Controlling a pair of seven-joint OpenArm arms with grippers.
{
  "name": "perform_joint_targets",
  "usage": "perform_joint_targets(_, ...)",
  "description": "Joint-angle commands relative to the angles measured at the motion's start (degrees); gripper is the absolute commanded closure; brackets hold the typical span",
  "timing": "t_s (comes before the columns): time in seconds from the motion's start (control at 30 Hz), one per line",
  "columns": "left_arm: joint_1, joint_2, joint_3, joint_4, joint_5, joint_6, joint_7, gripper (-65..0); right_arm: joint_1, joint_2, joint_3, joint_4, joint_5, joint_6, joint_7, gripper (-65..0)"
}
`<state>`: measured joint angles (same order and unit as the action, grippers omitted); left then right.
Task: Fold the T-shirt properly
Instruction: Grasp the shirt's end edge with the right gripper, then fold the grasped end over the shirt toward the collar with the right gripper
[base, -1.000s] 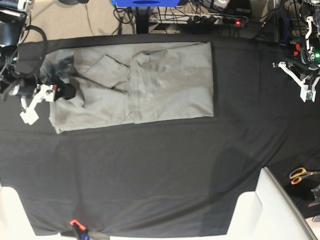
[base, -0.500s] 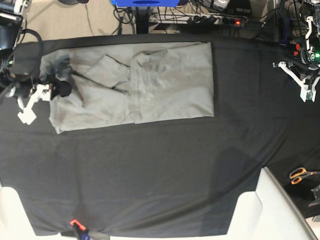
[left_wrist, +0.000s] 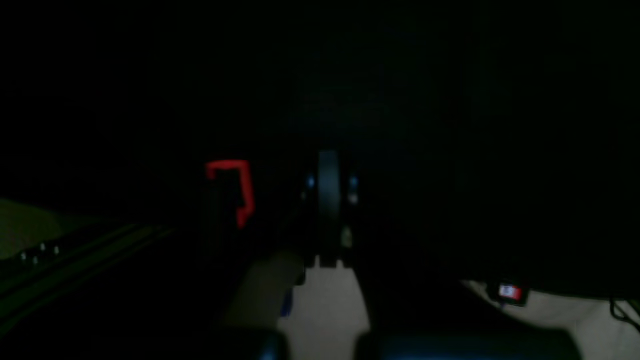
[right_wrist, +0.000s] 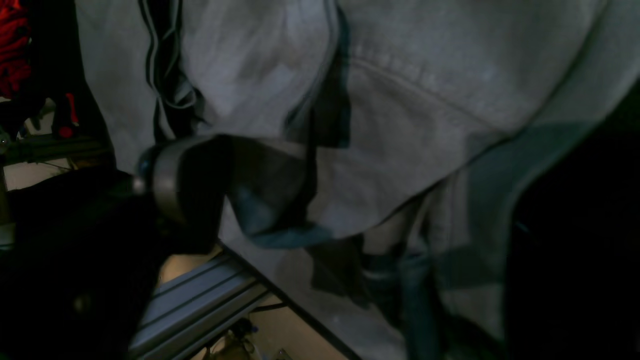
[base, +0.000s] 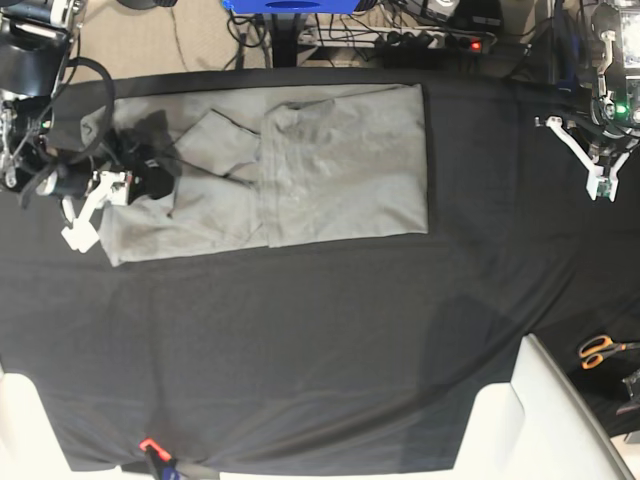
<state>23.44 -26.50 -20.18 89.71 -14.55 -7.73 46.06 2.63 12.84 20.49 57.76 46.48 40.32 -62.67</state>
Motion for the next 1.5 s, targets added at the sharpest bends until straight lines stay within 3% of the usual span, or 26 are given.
perform_joint_targets(0.0, -0.10, -0.36, -0.34, 0.62, 1.67, 0.21, -0.39, 0.0, 0.05, 0.65, -0.14, 0.22, -0.54, -0.32, -0.05, -41.4)
perform_joint_targets(0.13, 0.25, -0.18, -0.34, 0.62, 1.49, 0.03, -0.39, 0.0, 0.05, 0.74, -0.14, 0.22, -0.63, -0.32, 1.80, -13.2)
perform_joint_targets(0.2, 0.34, -0.27, -0.87, 0.62, -0.27, -2.60, -0.22, 0.0, 0.05, 0.83, -0.14, 0.22, -0.63, -0.32, 2.94, -2.3)
perform_joint_targets(0.23, 0.34, -0.27, -1.05, 0.62, -0.79, -5.42, -0.13, 0.0, 0.05, 0.83, -0.23, 0.22, -0.63, -0.32, 3.73, 0.0)
perform_joint_targets(0.3, 1.39, -0.27, -1.13, 0.71, -0.97, -9.72, -0.13, 0.0, 0.05, 0.83, -0.23, 0.31, -0.72, -0.32, 4.87, -1.7)
perform_joint_targets(0.47, 4.21, 0.08, -3.24, 1.15, -1.32, -16.85, -0.48, 0.0, 0.05, 2.41, -0.23, 1.72, -0.72, -0.32, 5.31, -0.3)
perform_joint_targets(0.63, 5.44, 3.60, -16.34, 1.15, -1.23, -30.74, -0.13, 0.0, -3.56, 2.24, -0.14, 12.79, -0.72, -0.32, 5.05, -0.3)
perform_joint_targets(0.67, 5.44, 4.13, -18.80, 1.15, -0.97, -32.27, -0.13, 0.0, -4.35, 2.24, -0.14, 14.90, -0.72, -0.32, 4.96, -0.3)
perform_joint_targets(0.87, 7.90, 4.30, -26.19, 1.15, -0.88, -32.27, -0.04, 0.0, -7.78, 1.97, -0.05, 24.75, -0.54, -1.41, 4.70, -0.3)
perform_joint_targets(0.97, 9.13, 4.13, -26.72, 1.06, -0.88, -32.27, -0.31, 0.0, -8.39, 1.80, -0.40, 27.74, -0.54, -7.39, 2.50, -0.2)
perform_joint_targets(1.1, 9.66, 4.39, -26.63, 1.06, -0.88, -32.27, -0.39, 0.0, -10.06, 1.36, -7.61, 35.12, -0.63, -16.10, 1.18, -0.2)
perform_joint_targets(1.33, 9.39, 5.36, -26.19, 1.06, -0.88, -32.27, -0.48, 0.0, -9.18, 1.62, -27.57, 41.36, -0.72, -41.41, 1.36, -0.2)
perform_joint_targets(1.47, 9.22, 5.71, -26.10, 1.06, -0.88, -32.27, -0.57, 0.0, -5.40, 2.68, -42.34, 41.28, -2.74, -58.12, 1.18, -0.2)
